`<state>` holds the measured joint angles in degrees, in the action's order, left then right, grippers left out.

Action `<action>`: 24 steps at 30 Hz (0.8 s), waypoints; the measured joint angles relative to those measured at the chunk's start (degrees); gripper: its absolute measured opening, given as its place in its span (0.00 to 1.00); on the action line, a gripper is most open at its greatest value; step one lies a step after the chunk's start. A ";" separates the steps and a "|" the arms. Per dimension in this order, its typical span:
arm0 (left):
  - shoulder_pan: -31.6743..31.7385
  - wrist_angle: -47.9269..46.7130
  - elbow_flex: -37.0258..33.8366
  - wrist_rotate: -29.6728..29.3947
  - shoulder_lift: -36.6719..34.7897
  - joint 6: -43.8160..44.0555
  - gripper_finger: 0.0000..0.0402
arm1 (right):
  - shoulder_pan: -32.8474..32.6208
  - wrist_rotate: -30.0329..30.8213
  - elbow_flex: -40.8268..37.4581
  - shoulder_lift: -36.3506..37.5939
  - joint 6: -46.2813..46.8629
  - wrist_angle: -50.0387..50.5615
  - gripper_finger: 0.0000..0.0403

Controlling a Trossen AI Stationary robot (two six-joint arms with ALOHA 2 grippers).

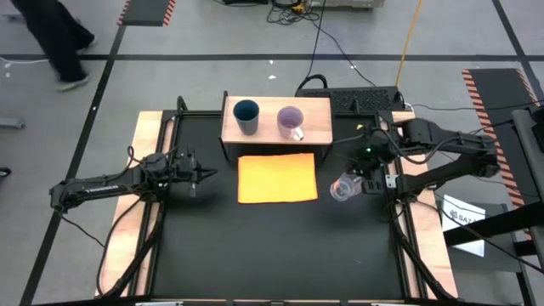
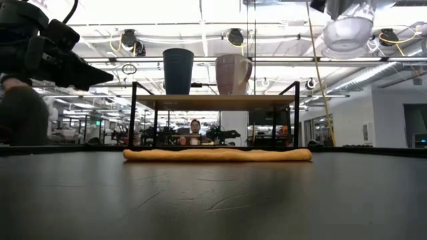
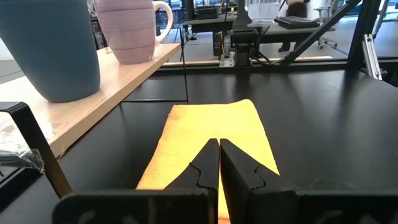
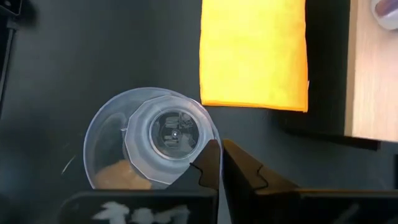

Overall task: Stack small to large cups/mugs on shelf
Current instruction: Put the transparent mug on the shelf

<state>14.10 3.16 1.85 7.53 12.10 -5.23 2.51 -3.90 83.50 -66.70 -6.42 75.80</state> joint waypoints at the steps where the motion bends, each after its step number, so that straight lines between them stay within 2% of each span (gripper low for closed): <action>1: -0.02 0.02 0.00 0.00 0.00 -0.02 0.04 | 0.15 -0.02 -1.26 0.82 0.20 -0.54 0.00; 14: 0.01 0.02 0.00 -0.02 0.00 0.44 0.04 | 1.66 0.89 -15.44 13.74 2.46 -7.75 0.00; 24: -0.02 0.04 0.00 -0.02 0.00 0.45 0.04 | 1.66 0.89 -20.61 19.35 5.78 -8.29 0.00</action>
<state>14.09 3.20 1.85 7.51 12.10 -4.78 4.16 -3.01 62.89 -47.35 -0.64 67.51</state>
